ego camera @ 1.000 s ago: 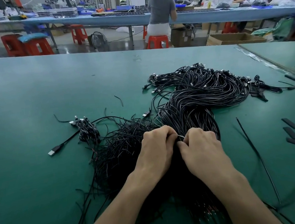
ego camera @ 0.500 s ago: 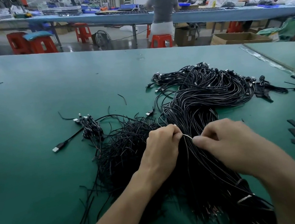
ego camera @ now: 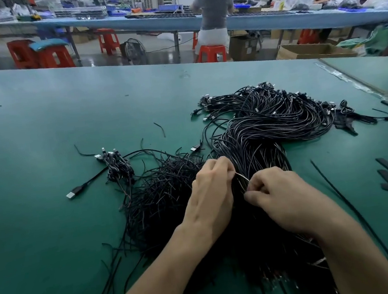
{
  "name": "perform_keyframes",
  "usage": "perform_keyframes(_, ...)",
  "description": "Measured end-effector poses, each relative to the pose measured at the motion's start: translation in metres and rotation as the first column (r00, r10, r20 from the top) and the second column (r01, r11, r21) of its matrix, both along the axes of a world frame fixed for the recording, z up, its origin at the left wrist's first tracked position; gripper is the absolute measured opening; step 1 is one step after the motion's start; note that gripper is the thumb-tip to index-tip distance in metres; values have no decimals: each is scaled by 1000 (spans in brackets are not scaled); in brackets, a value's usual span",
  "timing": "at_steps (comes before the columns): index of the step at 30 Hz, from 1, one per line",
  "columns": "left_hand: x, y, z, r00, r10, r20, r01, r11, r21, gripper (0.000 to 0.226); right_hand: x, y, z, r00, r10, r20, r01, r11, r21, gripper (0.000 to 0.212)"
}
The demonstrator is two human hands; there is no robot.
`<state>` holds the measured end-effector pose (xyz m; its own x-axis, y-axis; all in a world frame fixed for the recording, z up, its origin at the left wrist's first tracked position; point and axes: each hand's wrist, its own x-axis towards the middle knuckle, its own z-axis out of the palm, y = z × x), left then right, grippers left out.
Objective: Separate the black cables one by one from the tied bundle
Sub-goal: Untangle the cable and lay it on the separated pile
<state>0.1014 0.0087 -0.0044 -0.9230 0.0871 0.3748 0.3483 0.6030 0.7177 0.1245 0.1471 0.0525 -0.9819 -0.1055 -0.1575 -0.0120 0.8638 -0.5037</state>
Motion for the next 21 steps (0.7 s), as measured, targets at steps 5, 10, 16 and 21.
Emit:
perform_keyframes(5,0,0,-1,997,-15,71,13,999,34,16,11,30,31,923,356,148,-322,923,-211,14)
perform_keyframes(10,-5,-7,-2,999,-1,35,1,1000,-3,21,16,42,40,975,201,-99,-218,949,-228,8)
perform_keyframes(16,-8,-5,-1,995,-73,72,69,996,57,7,-5,30,10,938,-313,-147,281,938,-202,19)
perform_keyframes(21,-4,-10,15,980,-106,171,111,994,-17,19,-5,30,9,918,-289,-271,266,956,-121,23)
